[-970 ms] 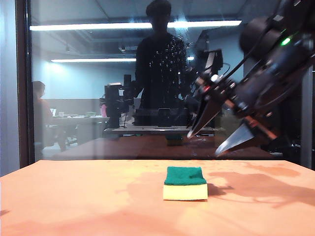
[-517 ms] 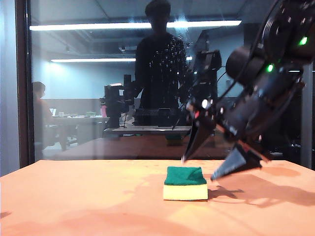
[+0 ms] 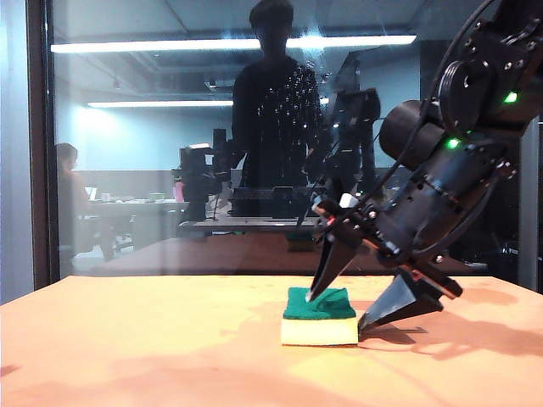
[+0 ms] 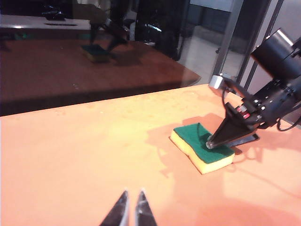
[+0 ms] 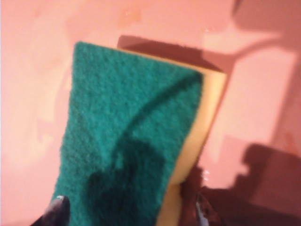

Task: Pick up the sponge from the table, wipe the water off the glass, and finally place the sponge back on the table.

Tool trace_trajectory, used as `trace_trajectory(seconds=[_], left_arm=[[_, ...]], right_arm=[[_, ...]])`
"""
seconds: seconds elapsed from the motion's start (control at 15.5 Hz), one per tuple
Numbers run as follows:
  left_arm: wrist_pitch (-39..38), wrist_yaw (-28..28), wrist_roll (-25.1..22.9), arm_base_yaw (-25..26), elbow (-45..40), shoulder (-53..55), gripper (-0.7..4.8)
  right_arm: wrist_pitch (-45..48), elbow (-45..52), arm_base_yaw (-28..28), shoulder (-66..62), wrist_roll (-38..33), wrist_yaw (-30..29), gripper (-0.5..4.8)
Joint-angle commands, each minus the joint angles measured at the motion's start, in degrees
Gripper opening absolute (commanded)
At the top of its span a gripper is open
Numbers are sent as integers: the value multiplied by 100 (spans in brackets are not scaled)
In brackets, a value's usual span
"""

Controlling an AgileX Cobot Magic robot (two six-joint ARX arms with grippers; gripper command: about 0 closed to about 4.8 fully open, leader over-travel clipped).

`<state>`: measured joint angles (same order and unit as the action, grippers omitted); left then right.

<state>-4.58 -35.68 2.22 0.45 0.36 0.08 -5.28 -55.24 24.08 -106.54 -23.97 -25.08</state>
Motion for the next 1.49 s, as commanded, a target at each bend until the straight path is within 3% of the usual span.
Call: trace_trajectory(seconds=[0.06, 0.26, 0.39, 0.65, 1.03, 1.49], left_arm=[[33, -37, -4, 0, 20, 7, 25], [33, -37, -4, 0, 20, 7, 25], [33, -37, -4, 0, 20, 7, 25], [33, -35, -7, 0, 17, 7, 25], [35, -35, -4, 0, 17, 7, 25], [81, -31, -7, 0, 20, 7, 25]], right_arm=[[63, -90, 37, -120, -52, 81, 341], [-28, -433, 37, -358, -52, 120, 332], [-98, -577, 37, -472, -52, 149, 278], [-81, -581, 37, -507, -46, 332, -12], [273, -581, 35, -363, 199, 402, -7], [1084, -584, -129, 302, 446, 1019, -7]])
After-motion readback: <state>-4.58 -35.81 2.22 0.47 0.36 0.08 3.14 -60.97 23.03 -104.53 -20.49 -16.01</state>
